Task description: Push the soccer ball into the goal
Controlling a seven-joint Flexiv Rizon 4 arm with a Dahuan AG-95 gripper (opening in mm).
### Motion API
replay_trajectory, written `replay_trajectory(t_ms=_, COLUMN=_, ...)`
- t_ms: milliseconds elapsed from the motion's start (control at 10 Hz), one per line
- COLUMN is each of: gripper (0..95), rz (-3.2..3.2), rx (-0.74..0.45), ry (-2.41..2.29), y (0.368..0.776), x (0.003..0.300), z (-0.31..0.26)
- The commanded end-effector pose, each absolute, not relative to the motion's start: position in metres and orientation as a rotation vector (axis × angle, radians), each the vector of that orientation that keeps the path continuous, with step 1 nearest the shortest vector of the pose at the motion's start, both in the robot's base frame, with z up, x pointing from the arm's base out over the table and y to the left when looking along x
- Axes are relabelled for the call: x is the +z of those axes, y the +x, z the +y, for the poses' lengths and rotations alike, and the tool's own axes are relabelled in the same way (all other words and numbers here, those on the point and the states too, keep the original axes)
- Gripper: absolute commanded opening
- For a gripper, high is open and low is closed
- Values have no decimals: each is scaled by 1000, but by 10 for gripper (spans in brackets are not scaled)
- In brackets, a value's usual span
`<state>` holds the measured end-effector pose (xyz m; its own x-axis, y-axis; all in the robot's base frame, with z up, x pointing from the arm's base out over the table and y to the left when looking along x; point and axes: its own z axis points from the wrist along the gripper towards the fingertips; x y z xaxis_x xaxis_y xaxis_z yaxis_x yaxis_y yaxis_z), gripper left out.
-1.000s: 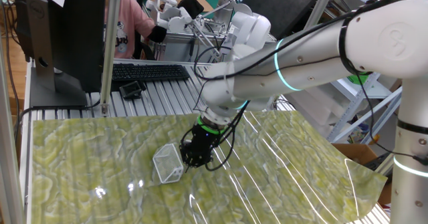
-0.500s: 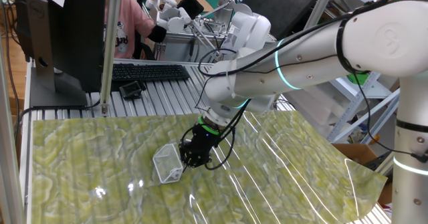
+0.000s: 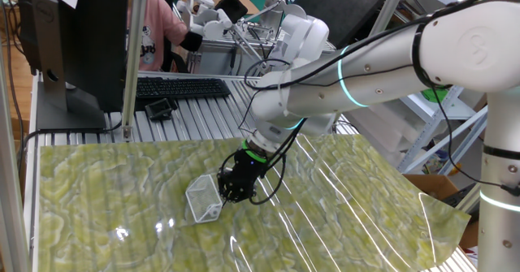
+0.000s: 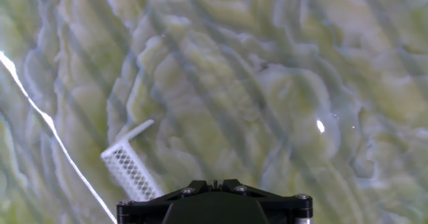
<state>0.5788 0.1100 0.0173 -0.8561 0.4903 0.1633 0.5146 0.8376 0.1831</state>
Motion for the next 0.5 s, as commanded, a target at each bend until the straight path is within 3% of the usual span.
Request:
replay_trajectory(t_ms=100, gripper=0, rz=-2944, rx=-235, ry=-743, y=577, x=22, z=108)
replay_trajectory(t_ms=500, gripper=0, rz=-2942, rx=-238, ry=-740, y=576, x=25, z=106)
